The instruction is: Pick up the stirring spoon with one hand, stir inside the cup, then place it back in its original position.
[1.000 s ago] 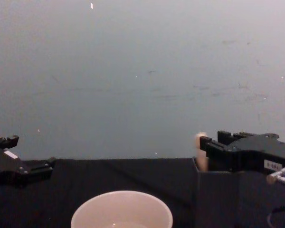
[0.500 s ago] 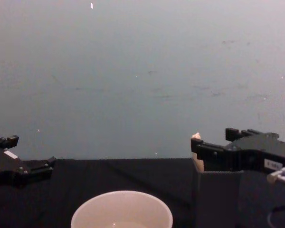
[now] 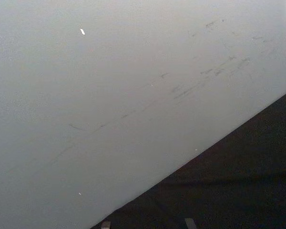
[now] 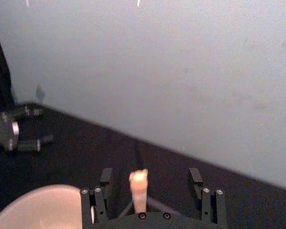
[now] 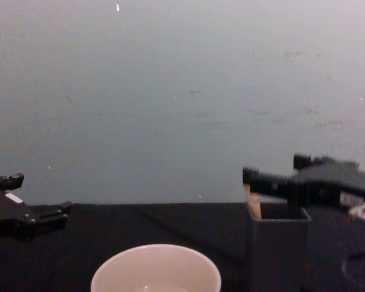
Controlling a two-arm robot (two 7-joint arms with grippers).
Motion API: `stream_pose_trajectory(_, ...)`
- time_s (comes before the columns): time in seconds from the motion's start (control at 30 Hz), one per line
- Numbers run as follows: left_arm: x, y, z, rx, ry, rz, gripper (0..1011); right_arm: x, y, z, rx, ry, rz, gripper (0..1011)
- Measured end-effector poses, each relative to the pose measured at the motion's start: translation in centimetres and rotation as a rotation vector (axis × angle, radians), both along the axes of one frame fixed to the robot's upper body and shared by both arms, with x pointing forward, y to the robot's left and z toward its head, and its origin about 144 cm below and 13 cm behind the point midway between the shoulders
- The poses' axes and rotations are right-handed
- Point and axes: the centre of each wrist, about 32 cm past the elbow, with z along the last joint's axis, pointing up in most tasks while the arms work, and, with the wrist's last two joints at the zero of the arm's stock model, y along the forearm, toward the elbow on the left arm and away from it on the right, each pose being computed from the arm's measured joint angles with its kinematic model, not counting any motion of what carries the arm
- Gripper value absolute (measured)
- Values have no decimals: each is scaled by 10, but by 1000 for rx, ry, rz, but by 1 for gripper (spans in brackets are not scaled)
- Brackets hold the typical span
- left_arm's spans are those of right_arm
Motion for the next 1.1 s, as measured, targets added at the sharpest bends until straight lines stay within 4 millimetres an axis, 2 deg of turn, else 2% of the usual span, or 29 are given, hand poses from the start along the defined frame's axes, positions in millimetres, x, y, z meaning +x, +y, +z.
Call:
stream_pose_trajectory(0.2, 0, 0, 0, 0, 0, 0, 1001, 7, -7, 18, 90, -76, -35, 1002)
stream_pose_trajectory(0.37, 0, 0, 0, 0, 0, 0, 1001, 17, -15, 22, 113, -119, -116, 1002)
stream_pose_trajectory(0.6, 0, 0, 0, 0, 0, 0, 1001, 31, -27, 1, 42, -91, -237, 1002)
stream_pose_trajectory(0.97, 0, 0, 0, 0, 0, 0, 1001, 31, -27, -38, -53, 10, -269, 1002)
stream_pose_trajectory(1.1, 0, 0, 0, 0, 0, 0, 1001, 31, -26, -43, -67, 27, -272, 1003)
